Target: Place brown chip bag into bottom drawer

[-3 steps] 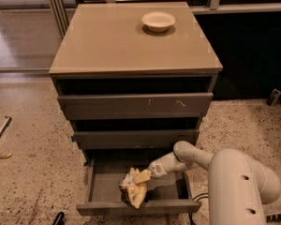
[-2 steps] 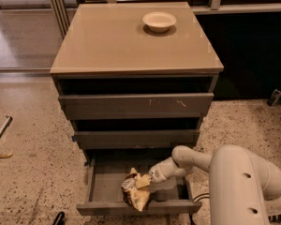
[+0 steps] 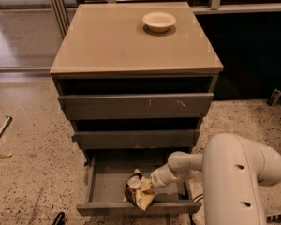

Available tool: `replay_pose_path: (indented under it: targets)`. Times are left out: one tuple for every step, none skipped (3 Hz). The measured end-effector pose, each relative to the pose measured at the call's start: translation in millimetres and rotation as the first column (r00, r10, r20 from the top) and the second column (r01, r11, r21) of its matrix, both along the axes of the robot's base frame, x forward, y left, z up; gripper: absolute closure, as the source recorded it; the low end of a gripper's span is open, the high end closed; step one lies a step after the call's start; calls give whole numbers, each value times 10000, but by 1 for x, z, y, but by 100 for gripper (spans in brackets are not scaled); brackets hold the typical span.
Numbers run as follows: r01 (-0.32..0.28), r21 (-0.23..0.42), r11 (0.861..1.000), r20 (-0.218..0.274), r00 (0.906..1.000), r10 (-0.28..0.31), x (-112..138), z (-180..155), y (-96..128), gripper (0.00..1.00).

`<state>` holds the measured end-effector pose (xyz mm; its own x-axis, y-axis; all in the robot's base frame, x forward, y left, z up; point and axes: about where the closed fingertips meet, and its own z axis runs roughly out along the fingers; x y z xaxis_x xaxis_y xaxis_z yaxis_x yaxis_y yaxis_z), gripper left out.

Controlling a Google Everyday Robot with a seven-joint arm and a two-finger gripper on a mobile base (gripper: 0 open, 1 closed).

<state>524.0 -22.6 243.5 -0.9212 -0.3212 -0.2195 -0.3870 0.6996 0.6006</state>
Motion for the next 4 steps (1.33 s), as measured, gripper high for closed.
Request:
replay_pose_path:
  targets:
    - [593,-491,9970,361,9977,-576,8,-1,-8,81]
    - [815,-111,9966,818,9934,-803,14,13,-11,58]
    - [844,-71,9964,828,9931,-835,14,14,-12,36]
    - [844,-70,9964,827,9931,-835,14,14,-12,12]
